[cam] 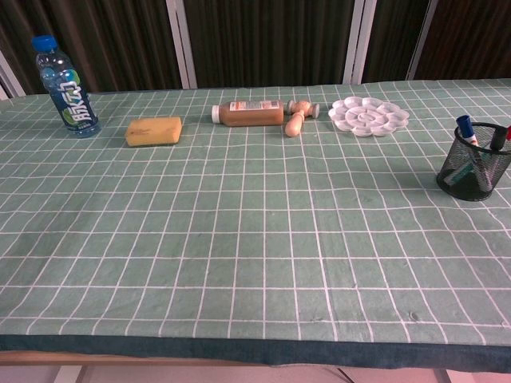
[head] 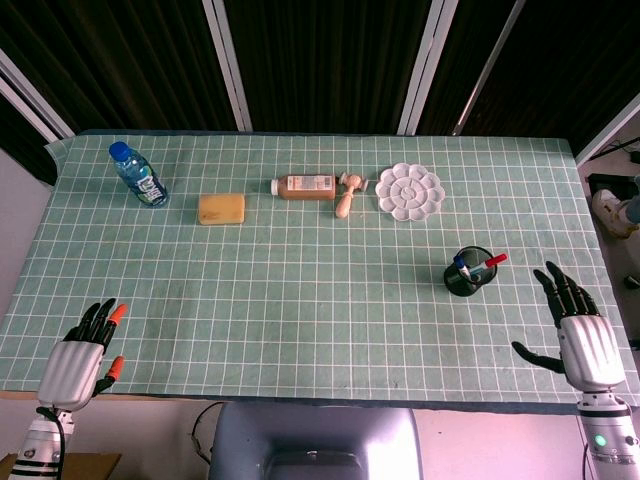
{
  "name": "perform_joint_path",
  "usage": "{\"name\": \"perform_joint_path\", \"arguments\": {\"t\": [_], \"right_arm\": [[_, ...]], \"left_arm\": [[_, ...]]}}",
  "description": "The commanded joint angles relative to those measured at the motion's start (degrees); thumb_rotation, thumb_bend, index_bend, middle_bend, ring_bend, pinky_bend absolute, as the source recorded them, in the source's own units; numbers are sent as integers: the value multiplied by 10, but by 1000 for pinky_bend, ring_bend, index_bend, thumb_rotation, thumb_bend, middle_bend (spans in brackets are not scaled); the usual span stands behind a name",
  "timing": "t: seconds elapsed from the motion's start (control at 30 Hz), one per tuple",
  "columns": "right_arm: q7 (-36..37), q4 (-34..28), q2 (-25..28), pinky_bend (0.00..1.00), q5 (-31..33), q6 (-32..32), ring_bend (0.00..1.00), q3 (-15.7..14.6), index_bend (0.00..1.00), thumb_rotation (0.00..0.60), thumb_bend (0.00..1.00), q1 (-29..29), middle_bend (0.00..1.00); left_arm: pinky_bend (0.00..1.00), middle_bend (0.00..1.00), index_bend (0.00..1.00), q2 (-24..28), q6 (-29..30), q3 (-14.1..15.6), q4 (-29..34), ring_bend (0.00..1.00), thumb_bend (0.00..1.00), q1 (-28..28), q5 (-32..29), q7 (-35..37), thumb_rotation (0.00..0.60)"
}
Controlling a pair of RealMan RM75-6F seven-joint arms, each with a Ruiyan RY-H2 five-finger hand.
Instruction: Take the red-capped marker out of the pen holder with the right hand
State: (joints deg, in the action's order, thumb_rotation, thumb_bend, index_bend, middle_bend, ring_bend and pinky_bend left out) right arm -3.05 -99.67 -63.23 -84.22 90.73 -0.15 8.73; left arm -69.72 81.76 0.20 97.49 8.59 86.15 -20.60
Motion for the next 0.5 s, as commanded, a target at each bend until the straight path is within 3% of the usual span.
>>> {"name": "perform_joint_path", "arguments": {"t": [0.03,0.23,0.3,0.37,0.5], "right_arm": [[18,-1,2,280,-2,-14,127,4,0,600,120,-1,117],[50,14,1,281,-3,-12,132,20,32,600,120,-5,117],[51,24,-2,337,15,-9,209,33,106,600,120,-8,144],[49,40,-7,432,34,-9,331,48,168,600,120,-7,243],[60,81,-8,743,88,-40,777,78,304,600,121,1,680]], "left_arm": [[357,0,56,1,0,1,1,26,387,0,1,0,600],[357,0,57,-1,1,0,1,26,386,0,5,-2,600],[357,0,56,0,-2,1,1,26,387,0,3,-2,600],[357,0,56,1,-3,2,2,26,387,-1,2,-1,600],[357,0,56,4,-1,0,6,26,387,-3,-5,0,600]]}}
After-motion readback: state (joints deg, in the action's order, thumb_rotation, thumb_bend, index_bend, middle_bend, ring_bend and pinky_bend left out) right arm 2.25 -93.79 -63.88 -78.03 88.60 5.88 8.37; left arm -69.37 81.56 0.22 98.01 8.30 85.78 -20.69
